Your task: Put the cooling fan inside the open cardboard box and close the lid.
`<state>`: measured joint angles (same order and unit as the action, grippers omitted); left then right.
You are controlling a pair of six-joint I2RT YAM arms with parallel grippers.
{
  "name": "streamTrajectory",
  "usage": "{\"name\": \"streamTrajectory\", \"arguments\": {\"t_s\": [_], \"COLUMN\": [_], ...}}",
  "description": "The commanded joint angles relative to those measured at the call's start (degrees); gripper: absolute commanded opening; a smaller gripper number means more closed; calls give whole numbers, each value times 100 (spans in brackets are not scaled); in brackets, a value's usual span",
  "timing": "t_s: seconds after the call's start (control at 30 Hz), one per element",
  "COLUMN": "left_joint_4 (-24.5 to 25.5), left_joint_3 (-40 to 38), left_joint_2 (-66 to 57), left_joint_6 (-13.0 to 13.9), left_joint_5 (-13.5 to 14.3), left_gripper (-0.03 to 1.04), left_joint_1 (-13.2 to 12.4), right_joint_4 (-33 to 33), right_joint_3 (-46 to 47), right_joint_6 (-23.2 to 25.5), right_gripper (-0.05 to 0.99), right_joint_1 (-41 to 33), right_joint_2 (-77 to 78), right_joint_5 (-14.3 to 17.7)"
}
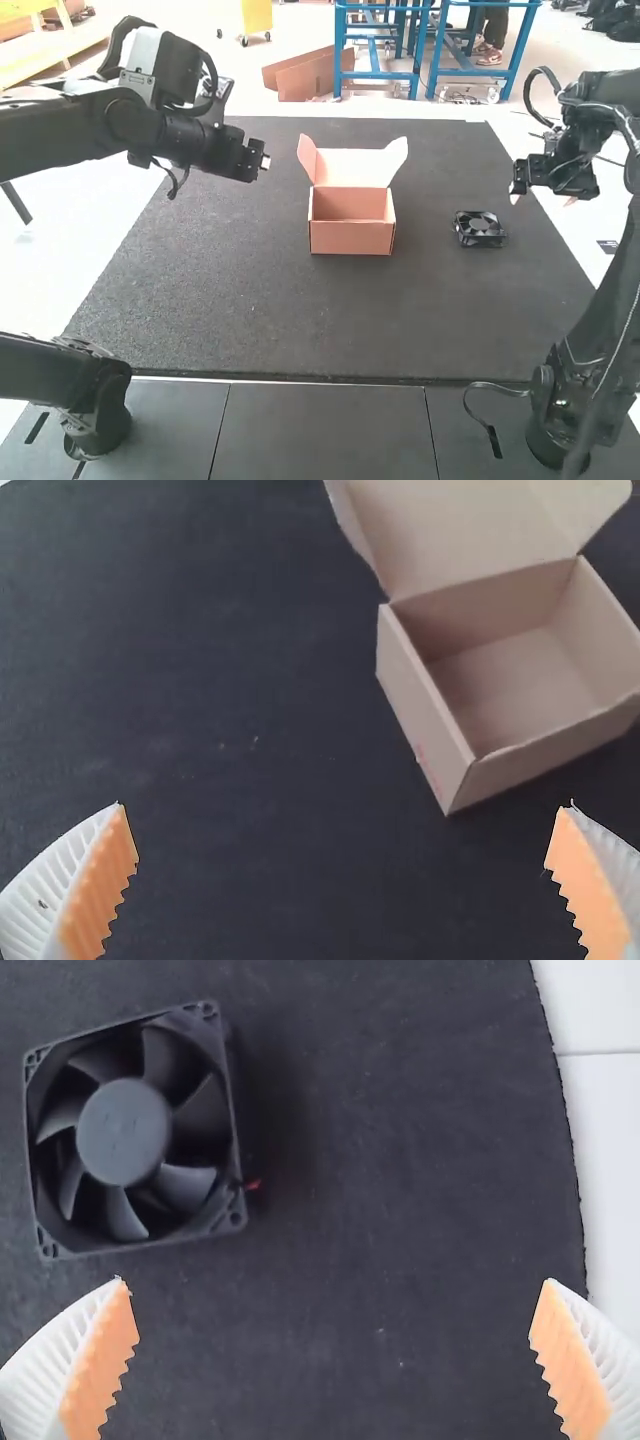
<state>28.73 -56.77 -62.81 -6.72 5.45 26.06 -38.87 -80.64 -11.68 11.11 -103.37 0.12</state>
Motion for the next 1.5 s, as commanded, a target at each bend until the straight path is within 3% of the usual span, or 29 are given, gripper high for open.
{"name": "streamTrajectory", "arguments": {"t_s": [0.0, 0.3, 0.9, 1.47], "left_joint_4": [-34, -148, -219, -157], "left_joint_3": [-203, -167, -167, -150], "left_joint_2": [-91, -135, -285, -285], "left_joint_6": [-22, -31, -31, -31], "left_joint_5": [-132, -123, -123, -123], "left_gripper": [97, 97, 97, 97], "left_joint_1": [92, 347, 329, 312], "right_joint_4": [29, 29, -674, -613], "right_joint_3": [-303, -997, -1621, -1630], "right_joint_6": [-80, -53, 96, 272], "right_gripper": [90, 90, 90, 90], "right_joint_1": [22, 14, -206, -206], "right_joint_2": [-254, -1132, -1994, -2214], "right_joint_5": [-74, -21, -179, -74]}}
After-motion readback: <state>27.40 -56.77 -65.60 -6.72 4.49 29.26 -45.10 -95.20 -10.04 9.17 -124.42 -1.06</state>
